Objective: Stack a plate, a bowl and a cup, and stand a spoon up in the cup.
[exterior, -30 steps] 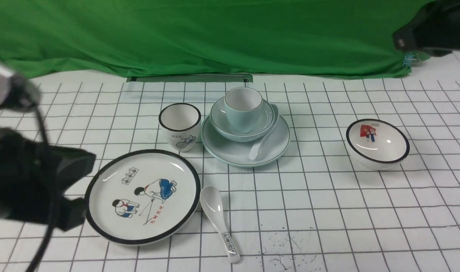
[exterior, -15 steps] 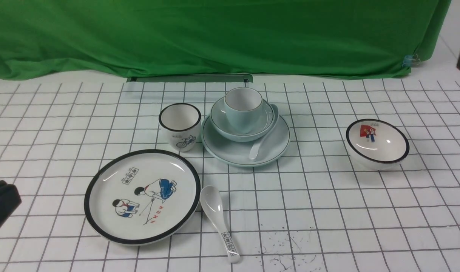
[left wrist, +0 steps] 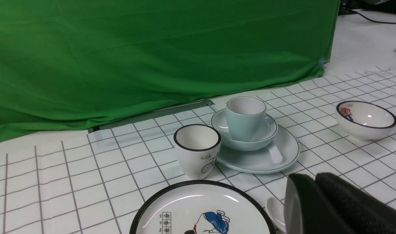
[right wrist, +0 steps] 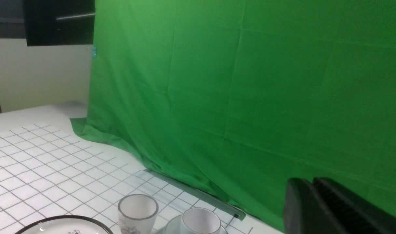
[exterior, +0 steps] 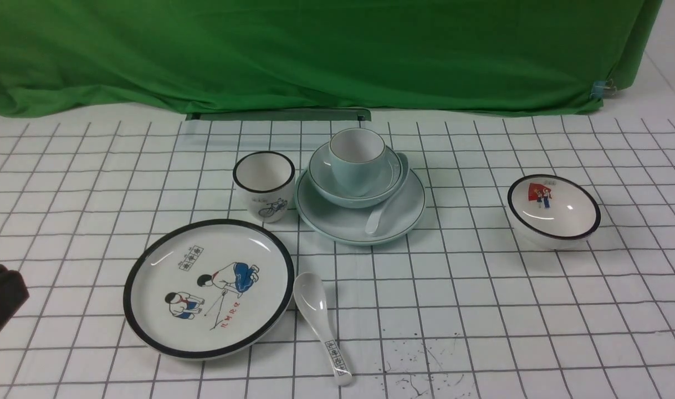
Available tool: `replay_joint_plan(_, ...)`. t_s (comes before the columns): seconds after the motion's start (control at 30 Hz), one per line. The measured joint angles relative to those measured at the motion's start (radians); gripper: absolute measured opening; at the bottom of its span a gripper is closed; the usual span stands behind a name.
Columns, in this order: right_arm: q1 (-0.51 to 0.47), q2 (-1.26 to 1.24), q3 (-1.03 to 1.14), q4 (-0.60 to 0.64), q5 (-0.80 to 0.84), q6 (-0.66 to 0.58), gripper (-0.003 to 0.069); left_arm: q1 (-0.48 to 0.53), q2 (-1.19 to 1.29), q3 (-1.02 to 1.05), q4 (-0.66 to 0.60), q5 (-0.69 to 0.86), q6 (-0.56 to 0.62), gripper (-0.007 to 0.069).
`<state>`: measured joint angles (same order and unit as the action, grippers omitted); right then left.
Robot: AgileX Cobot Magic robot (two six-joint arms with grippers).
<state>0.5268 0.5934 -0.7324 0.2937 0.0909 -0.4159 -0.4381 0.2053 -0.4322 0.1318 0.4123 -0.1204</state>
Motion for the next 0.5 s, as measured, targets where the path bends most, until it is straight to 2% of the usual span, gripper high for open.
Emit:
replay_joint_plan(0.4, 0.0, -0.003, 0.012, -0.008, -0.04, 0.0, 0.0104, 0.0, 0.0, 0.0, 0.001, 0.0, 0.003, -0.0009)
replay_joint_plan(0.5, -0.01, -0.043, 0.082, -0.014, -0.059, 0.002, 0.0038, 0.0, 0.0, 0.0, 0.001, 0.0, 0.007, -0.0009)
